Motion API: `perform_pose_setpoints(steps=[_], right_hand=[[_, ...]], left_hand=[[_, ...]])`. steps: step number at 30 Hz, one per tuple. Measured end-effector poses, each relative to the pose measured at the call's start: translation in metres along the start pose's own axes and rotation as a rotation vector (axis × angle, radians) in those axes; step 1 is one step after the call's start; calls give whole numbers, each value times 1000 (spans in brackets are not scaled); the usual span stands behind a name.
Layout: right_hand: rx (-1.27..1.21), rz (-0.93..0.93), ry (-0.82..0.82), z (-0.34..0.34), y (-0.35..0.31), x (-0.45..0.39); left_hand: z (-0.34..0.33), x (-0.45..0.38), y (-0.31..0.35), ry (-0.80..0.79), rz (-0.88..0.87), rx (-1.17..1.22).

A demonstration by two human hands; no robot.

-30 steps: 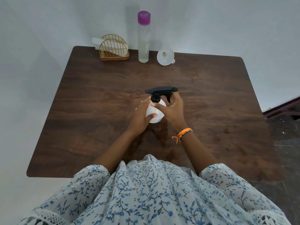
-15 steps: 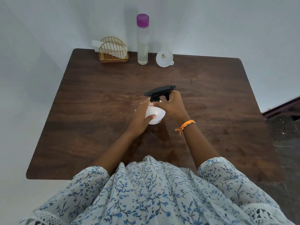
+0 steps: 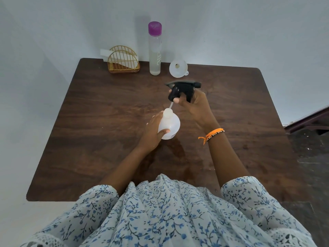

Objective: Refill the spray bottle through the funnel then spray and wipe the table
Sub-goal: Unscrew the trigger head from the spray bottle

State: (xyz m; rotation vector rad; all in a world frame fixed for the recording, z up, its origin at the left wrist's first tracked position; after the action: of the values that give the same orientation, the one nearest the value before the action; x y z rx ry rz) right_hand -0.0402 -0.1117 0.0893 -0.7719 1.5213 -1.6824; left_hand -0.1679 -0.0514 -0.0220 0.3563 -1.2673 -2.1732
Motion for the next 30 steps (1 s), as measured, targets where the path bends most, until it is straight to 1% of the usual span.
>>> perform_pose_setpoints(steps=[2,6,13,18,22,26,28,30], right_hand=[[-72,26,40,6,-13,-2],[-263,49,160,23,-34,-9],[-534,24,321,62,-64,-23],[-589,-46,391,91,-61,-29],[-515,-195,384,98,-31,-29],[-447,-431,356,86,29,-20],[-410,-527,366,78,55,-10],[-391,-572,400,72,76,-2]], left_hand=[[2,-2,-3,1,28,-7],[9,-11,-5,24,49,-104],[12,-12,0,47,63,-42],[14,-12,0,46,92,-31],[15,-9,5,31,103,-24],[15,-7,8,22,110,-33],[15,-6,9,25,95,-38],[15,-6,11,36,77,-43]])
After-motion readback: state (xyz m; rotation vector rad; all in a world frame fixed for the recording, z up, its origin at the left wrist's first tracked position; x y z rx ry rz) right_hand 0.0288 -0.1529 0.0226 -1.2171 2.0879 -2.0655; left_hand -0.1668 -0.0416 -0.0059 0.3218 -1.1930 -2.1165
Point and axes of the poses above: each hand's wrist, its own x-axis away from the middle knuckle, its own z-axis out of the back of the hand, y = z × x, the point moved 7 cm from there along -x, towards the middle knuckle
